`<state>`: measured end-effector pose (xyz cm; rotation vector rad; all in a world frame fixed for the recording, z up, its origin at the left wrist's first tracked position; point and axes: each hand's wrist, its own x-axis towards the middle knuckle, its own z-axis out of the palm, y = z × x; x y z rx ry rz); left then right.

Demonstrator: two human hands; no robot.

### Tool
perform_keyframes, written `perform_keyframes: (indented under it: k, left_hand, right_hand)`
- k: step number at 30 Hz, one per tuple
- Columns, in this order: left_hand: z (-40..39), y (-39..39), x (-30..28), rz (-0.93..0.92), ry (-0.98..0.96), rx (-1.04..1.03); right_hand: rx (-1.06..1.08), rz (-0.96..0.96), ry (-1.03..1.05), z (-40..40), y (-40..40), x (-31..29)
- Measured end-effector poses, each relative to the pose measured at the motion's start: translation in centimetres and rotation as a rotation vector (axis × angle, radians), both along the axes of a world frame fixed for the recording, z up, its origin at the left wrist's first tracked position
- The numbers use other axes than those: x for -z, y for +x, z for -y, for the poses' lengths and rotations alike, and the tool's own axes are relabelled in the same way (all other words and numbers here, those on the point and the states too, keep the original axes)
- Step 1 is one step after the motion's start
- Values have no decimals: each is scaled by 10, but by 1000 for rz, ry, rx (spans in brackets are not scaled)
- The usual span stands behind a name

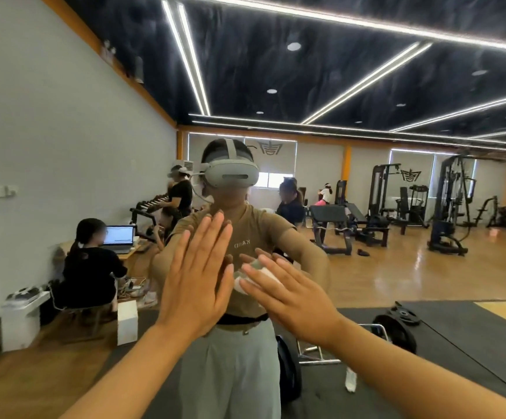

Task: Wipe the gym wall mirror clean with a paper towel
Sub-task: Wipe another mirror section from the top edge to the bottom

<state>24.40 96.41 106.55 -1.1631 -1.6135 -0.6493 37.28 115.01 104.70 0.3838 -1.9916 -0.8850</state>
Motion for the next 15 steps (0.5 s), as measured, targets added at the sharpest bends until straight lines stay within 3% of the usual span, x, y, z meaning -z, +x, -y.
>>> perform_keyframes:
  k: [4, 8, 12, 15]
  left_hand:
    - [-5, 2, 4, -82, -78, -30]
    - [-13, 6, 3, -5, -44, -85]
    - [-20, 10, 6, 14, -26, -86]
    - [-22, 9, 9, 8, -14, -105]
  right_hand:
    - [19, -28, 6, -11, 5, -51]
    - [47, -176, -66, -19, 9, -147]
    - [73, -370, -316, -20, 15, -228]
    - [17, -453, -522, -12, 10, -240]
